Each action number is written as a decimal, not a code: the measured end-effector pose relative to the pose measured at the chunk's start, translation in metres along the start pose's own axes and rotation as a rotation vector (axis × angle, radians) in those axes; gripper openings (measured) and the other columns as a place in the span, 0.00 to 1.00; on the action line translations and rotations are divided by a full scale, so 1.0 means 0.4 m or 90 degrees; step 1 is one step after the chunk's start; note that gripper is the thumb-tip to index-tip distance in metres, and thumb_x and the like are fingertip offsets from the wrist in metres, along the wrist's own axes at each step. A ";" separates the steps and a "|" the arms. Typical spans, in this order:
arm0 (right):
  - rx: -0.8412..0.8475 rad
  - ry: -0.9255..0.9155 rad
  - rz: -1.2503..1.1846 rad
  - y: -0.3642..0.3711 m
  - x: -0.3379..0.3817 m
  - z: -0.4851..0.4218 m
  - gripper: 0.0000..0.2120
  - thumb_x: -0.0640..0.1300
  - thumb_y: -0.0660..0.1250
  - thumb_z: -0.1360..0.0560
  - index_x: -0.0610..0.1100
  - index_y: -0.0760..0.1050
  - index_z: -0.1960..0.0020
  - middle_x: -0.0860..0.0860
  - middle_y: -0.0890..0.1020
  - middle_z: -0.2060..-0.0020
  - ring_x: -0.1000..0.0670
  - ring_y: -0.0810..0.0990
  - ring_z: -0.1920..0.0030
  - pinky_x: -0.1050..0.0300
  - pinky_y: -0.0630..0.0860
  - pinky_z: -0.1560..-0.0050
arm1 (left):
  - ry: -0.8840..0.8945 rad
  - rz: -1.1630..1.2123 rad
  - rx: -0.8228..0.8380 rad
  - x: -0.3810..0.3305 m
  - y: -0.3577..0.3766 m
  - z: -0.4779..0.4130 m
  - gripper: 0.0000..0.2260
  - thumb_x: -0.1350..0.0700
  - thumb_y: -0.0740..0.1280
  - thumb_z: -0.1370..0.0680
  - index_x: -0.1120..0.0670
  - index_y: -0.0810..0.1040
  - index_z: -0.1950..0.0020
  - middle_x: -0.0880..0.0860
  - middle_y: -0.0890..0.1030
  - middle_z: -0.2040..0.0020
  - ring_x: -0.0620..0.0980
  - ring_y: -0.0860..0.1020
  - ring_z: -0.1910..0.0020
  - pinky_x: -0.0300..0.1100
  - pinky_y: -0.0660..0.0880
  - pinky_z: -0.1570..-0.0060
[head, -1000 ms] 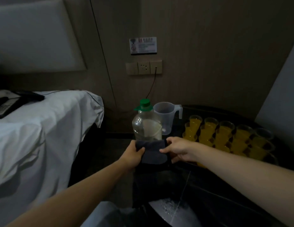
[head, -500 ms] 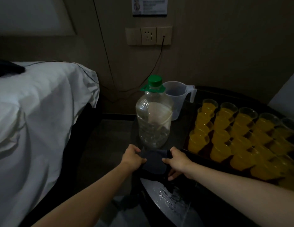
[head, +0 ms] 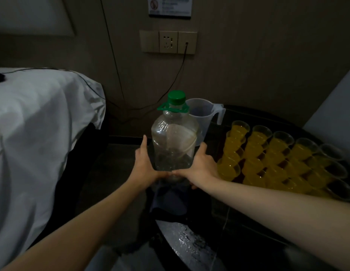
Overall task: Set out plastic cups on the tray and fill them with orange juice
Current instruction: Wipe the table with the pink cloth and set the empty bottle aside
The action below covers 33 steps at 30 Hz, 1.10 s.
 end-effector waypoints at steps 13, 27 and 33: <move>-0.102 -0.073 0.185 -0.269 0.030 -0.154 0.33 0.46 0.78 0.29 0.49 0.64 0.30 0.45 0.73 0.36 0.42 0.78 0.40 0.50 0.78 0.54 | 0.059 0.119 -0.078 -0.020 0.091 -0.030 0.40 0.56 0.85 0.39 0.46 0.65 0.35 0.40 0.74 0.42 0.36 0.73 0.44 0.38 0.72 0.42; -0.075 -0.115 0.138 -0.271 -0.032 -0.381 0.66 0.72 0.76 0.40 0.42 0.49 0.17 0.43 0.56 0.19 0.40 0.54 0.20 0.39 0.58 0.23 | 0.076 0.129 -0.140 -0.018 0.115 -0.041 0.39 0.47 0.85 0.41 0.44 0.70 0.35 0.42 0.78 0.40 0.38 0.76 0.39 0.40 0.75 0.40; -0.101 -0.198 0.151 -0.253 -0.023 -0.427 0.63 0.76 0.72 0.38 0.42 0.52 0.18 0.44 0.57 0.19 0.43 0.51 0.19 0.41 0.45 0.20 | 0.073 0.119 -0.168 -0.021 0.118 -0.057 0.35 0.48 0.85 0.41 0.45 0.73 0.39 0.43 0.81 0.44 0.37 0.79 0.43 0.40 0.77 0.43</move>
Point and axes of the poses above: each hand's wrist, its own z-axis away from the middle knuckle, its own y-axis out of the palm, x = y × z, the point moved 7 cm from there along -z, towards the middle knuckle
